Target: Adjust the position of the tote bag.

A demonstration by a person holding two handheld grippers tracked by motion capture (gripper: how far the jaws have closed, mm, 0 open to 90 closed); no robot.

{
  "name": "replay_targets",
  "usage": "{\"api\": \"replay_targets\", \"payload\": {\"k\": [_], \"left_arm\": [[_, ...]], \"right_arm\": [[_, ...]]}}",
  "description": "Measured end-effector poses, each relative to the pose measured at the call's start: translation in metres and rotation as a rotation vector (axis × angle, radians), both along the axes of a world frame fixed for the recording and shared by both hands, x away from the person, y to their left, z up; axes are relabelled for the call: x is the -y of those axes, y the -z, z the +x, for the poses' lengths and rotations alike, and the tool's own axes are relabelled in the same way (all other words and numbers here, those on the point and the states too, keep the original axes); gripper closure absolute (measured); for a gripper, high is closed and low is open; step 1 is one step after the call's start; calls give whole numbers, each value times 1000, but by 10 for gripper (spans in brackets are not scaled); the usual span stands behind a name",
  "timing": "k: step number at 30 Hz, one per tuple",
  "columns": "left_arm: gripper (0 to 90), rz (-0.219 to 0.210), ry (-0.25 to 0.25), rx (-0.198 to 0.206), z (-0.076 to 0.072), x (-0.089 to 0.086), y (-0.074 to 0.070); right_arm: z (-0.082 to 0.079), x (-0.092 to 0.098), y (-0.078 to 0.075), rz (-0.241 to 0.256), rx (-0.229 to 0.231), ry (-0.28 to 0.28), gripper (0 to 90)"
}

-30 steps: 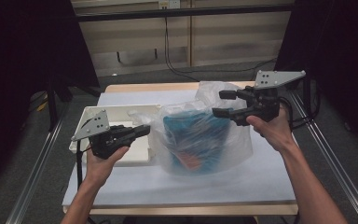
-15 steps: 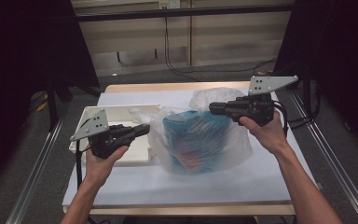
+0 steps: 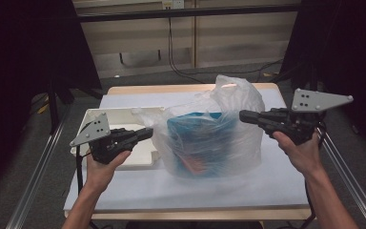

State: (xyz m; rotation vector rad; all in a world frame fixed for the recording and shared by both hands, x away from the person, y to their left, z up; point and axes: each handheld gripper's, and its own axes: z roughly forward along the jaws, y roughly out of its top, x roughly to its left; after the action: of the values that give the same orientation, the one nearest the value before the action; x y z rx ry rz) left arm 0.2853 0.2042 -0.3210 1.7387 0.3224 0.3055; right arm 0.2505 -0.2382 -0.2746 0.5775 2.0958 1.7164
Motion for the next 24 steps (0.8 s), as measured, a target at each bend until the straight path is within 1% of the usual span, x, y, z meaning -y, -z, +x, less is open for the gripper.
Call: {"api": "replay_targets", "payload": {"k": [2, 3, 4, 5, 6, 7, 8, 9, 11, 12, 13, 14, 15, 16, 17, 18, 19, 20, 22, 23, 24], "left_arm": [[900, 10, 8, 6, -2, 0, -1], [900, 10, 8, 6, -2, 0, -1], [900, 9, 10, 7, -5, 1, -2], [900, 9, 10, 7, -5, 1, -2], [900, 15, 18, 16, -7, 1, -2], [900, 15, 18, 16, -7, 1, -2], [900, 21, 17, 20, -9, 2, -3], [900, 21, 27, 24, -11, 2, -3], [900, 40, 35, 33, -15, 3, -5], [900, 38, 39, 33, -17, 4, -5], [900, 46, 42, 41, -19, 4, -6], [900, 57, 57, 46, -22, 6, -7], [900, 57, 57, 46, -22, 6, -7], [900, 61, 61, 44, -24, 8, -7], [900, 67, 69, 47, -25, 9, -7], [900, 86, 79, 51, -29, 9, -6], [900, 86, 79, 51, -29, 9, -6], [900, 95, 80, 50, -31, 8, -4], [900, 102, 79, 48, -31, 7, -3], [900, 97, 73, 43, -32, 6, -2], [900, 105, 74, 34, -31, 4, 0]], "right_arm": [[-12, 8, 4, 10, 7, 13, 900], [-12, 8, 4, 10, 7, 13, 900], [-22, 14, 9, 16, 5, 21, 900], [-22, 14, 9, 16, 5, 21, 900], [-31, 17, 14, 17, 2, 22, 900], [-31, 17, 14, 17, 2, 22, 900], [-41, 20, 20, 8, -2, 25, 900], [-41, 20, 20, 8, -2, 25, 900], [-49, 24, 26, 6, -8, 36, 900], [-54, 30, 33, 14, -19, 47, 900], [-54, 30, 33, 14, -19, 47, 900], [-57, 37, 41, 22, -40, 58, 900], [-57, 37, 41, 22, -40, 58, 900], [-58, 39, 45, 21, -48, 68, 900], [-61, 42, 53, 23, -62, 76, 900], [-63, 43, 56, 26, -71, 72, 900], [-63, 43, 56, 26, -71, 72, 900], [-64, 45, 61, 23, -79, 80, 900], [-64, 46, 63, 25, -81, 79, 900], [-64, 46, 64, 23, -88, 84, 900], [-63, 46, 67, 27, -92, 81, 900]]}}
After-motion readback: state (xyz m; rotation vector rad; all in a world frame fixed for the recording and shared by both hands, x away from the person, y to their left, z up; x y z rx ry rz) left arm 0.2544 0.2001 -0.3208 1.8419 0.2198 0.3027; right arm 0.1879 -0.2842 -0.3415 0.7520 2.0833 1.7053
